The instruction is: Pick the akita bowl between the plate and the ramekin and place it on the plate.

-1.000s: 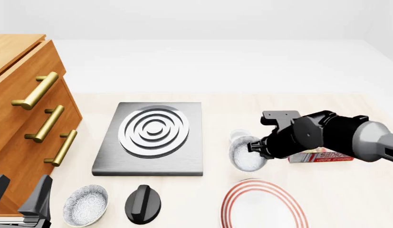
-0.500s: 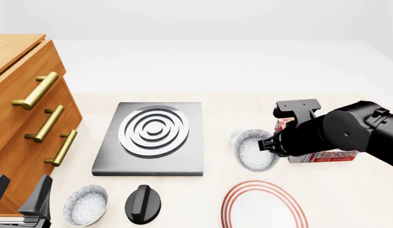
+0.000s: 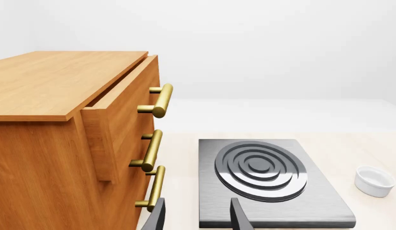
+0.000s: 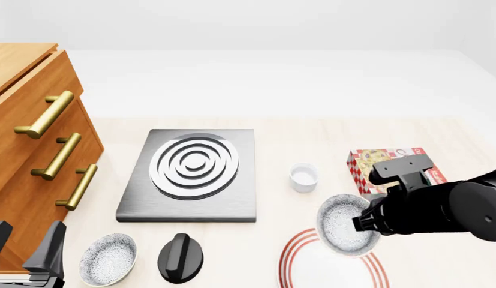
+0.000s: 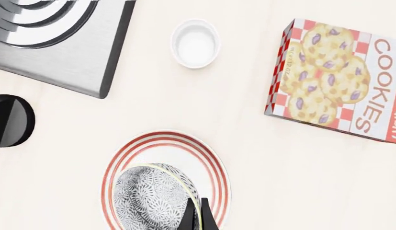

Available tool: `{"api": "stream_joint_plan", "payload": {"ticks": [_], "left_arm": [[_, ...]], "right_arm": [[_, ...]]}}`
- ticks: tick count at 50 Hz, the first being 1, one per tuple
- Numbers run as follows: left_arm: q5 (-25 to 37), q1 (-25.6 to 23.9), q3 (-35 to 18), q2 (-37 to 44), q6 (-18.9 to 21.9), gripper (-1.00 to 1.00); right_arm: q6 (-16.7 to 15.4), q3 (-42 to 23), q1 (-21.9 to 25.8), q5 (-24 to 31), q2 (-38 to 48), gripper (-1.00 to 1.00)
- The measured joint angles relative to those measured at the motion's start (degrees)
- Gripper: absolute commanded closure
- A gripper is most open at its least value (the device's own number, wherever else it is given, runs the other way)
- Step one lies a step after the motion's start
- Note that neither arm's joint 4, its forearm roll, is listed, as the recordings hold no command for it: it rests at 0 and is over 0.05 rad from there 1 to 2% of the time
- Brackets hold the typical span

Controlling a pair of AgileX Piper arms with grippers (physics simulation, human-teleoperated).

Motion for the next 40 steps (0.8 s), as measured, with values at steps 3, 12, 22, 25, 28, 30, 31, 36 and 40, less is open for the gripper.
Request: {"api": "stream_joint_plan", "payload": {"ticks": [3,12,22,25,28,30,31,36,40], "left_arm": [[0.0,0.0,0.0,0.0,0.0,-1.0],[0.0,0.0,0.0,0.0,0.0,-1.0],[0.0,0.0,0.0,0.0,0.0,-1.0],[0.0,0.0,0.0,0.0,0.0,-1.0],[0.0,0.0,0.0,0.0,0.0,-1.0],[0.0,0.0,0.0,0.0,0.0,-1.0],[0.0,0.0,0.0,0.0,0.0,-1.0],[0.0,0.0,0.0,0.0,0.0,-1.0],[0.0,0.0,0.0,0.0,0.0,-1.0]], "right_arm": [[-0.36,1.81,0.22,-0.83,-0.33,1.0],[-0.86,6.97,0.97,-4.21,-0.08,1.0],[-0.48,11.42,2.24,-8.49,2.07,1.0],[-0.28,12.48,2.85,-9.87,3.02,1.0],[-0.06,13.38,3.44,-11.28,4.14,1.0],[0.14,13.85,3.84,-12.09,4.86,1.0],[0.22,14.06,4.01,-12.5,5.22,1.0],[0.18,15.03,4.53,-14.21,6.73,1.0],[0.47,15.27,4.62,-15.17,7.41,1.0]]}}
